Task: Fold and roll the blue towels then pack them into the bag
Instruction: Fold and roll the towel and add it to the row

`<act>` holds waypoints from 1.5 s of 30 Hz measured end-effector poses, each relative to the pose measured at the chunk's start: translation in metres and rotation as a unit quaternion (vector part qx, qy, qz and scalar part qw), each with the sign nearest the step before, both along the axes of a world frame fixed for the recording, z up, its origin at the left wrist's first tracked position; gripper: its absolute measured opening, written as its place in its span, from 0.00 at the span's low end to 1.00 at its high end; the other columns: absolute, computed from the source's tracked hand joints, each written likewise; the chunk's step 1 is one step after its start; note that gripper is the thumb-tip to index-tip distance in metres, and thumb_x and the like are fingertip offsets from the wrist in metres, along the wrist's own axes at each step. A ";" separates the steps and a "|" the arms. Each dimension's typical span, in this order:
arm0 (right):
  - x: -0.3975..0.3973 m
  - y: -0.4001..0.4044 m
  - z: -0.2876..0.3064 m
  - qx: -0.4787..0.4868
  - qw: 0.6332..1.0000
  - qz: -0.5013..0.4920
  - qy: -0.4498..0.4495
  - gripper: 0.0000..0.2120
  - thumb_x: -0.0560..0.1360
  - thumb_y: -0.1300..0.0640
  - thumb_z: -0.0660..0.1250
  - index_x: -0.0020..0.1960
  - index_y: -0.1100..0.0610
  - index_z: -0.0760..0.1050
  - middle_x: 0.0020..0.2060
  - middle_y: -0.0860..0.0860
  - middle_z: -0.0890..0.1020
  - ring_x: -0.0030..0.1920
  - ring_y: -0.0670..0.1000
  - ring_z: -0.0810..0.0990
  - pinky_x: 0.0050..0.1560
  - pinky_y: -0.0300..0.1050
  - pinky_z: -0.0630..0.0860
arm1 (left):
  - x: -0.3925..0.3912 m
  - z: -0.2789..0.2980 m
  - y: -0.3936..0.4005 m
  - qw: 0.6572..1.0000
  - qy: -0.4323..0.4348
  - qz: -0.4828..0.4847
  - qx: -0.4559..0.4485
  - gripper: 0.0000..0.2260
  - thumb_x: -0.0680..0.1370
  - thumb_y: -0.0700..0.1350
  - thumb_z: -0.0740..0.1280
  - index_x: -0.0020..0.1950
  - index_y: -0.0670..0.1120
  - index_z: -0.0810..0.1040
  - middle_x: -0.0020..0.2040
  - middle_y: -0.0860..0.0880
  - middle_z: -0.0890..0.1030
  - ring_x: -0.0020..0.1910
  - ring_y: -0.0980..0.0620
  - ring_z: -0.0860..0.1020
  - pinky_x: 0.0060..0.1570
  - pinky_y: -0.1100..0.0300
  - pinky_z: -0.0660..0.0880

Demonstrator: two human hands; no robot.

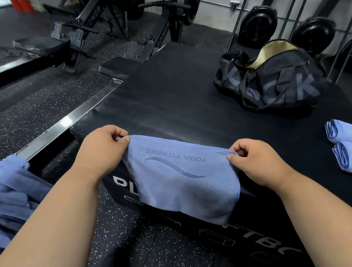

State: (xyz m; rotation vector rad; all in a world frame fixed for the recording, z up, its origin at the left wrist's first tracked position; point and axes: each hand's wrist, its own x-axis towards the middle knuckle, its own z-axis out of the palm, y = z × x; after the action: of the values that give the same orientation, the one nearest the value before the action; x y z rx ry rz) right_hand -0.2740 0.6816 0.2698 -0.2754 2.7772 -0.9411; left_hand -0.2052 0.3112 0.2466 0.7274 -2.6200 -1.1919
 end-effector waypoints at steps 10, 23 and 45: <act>-0.003 -0.002 -0.005 0.022 0.999 -0.027 0.017 0.07 0.77 0.51 0.75 0.52 0.44 0.79 0.36 0.47 0.82 0.34 0.43 0.77 0.38 0.39 0.70 | -0.003 0.004 0.000 0.995 -0.025 -0.051 -0.078 0.04 0.80 0.49 0.70 0.45 0.54 0.80 0.42 0.55 0.83 0.38 0.53 0.80 0.39 0.57 0.73; 0.004 0.003 -0.004 0.012 0.999 -0.011 0.047 0.07 0.79 0.52 0.73 0.43 0.47 0.78 0.44 0.46 0.81 0.41 0.44 0.77 0.42 0.41 0.71 | -0.001 0.005 0.015 0.978 -0.029 -0.081 -0.191 0.11 0.81 0.49 0.68 0.64 0.52 0.81 0.62 0.45 0.77 0.62 0.39 0.77 0.66 0.46 0.73; 0.110 0.090 0.066 -0.375 0.926 -0.045 -0.024 0.14 0.75 0.69 0.76 0.55 0.54 0.85 0.42 0.51 0.85 0.42 0.45 0.81 0.47 0.35 0.78 | 0.128 0.077 0.049 0.918 0.031 -0.113 0.378 0.27 0.63 0.42 0.84 0.59 0.38 0.82 0.35 0.47 0.82 0.29 0.58 0.78 0.30 0.69 0.73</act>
State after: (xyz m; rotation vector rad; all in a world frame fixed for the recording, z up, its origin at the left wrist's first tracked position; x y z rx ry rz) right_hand -0.1643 0.7711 0.3361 -0.2199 2.2686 -1.9718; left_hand -0.0772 0.3605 0.3240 0.4666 -2.1835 -2.2980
